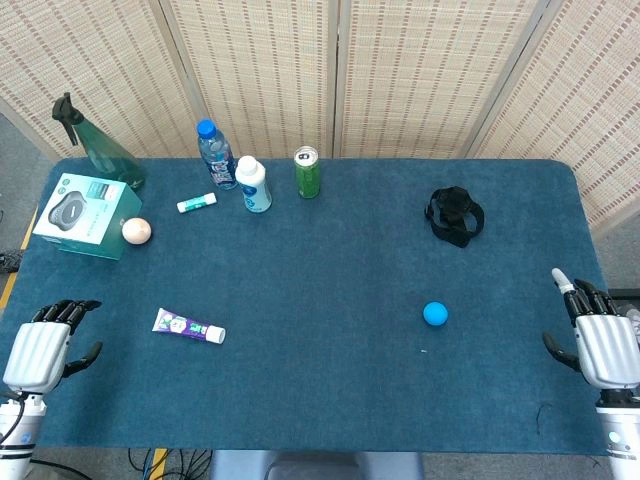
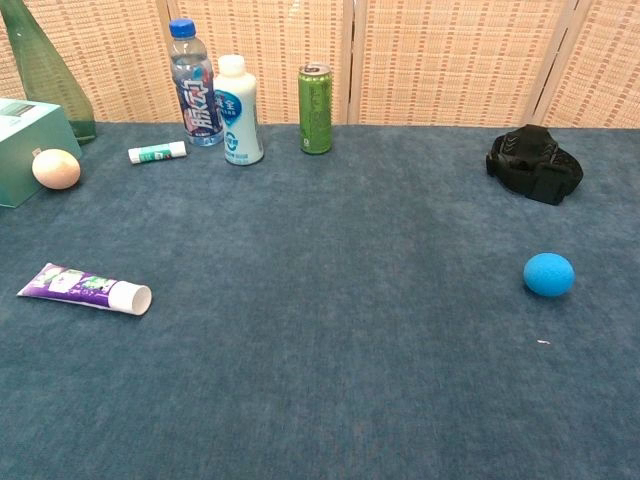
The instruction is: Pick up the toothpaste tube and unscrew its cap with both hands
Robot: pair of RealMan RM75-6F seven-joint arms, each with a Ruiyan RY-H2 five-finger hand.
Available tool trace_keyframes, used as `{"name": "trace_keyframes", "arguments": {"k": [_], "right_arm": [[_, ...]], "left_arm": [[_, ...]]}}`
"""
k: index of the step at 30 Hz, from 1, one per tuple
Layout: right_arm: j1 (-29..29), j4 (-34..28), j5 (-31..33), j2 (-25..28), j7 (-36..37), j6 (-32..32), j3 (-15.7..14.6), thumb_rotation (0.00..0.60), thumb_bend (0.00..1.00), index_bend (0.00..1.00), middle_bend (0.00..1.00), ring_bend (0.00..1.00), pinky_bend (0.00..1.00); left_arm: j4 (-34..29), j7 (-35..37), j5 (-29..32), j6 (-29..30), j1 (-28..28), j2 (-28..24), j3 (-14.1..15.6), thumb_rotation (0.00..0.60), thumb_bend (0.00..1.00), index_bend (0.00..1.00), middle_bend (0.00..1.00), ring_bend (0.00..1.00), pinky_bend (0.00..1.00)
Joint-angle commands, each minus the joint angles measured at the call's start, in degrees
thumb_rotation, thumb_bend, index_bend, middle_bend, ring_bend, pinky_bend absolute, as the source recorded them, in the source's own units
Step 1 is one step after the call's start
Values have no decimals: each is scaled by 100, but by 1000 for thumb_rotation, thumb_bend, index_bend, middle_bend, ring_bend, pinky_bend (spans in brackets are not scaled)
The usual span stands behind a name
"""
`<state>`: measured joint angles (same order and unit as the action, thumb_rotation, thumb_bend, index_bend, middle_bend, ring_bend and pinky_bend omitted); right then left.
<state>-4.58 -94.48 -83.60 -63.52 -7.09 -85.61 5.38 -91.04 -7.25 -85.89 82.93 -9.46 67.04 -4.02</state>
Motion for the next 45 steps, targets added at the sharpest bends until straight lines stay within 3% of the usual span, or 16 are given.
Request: {"name": "trace_keyframes", "arguments": {"k": [1,12,18,27,37,45], "right_arm": [[-5,1,7,14,6,4,10,600,193,57,251,143,215],[-81,-140,-9,248,33,-41,158,600,194,57,251,144,215],[-161,-293,16,444,-39,-4,257,600,193,57,251,143,215],[-181,-438,16,554,-116,43,231,600,193,56,251,143,215],[-167,-494,57,565,-162,65,189,600,193,57,251,143,215],[-116,-474,91,544,-112,46,141,600,193,57,251,143,215]], "left_arm": [[0,10,1,-20,-15,-5,2,600,228,262,322,249,268],[89,453,-187,-278,-266,-79,-3,600,228,263,322,249,268],[392,1443,-672,-998,-873,-179,101,600,228,270,333,256,267],[952,2084,-1081,-1787,-1736,77,144,600,228,279,340,260,268],[1286,1972,-1264,-2593,-2477,405,287,600,228,279,339,251,269],[1341,1548,-1017,-2912,-2647,646,365,600,228,296,343,250,268]]}}
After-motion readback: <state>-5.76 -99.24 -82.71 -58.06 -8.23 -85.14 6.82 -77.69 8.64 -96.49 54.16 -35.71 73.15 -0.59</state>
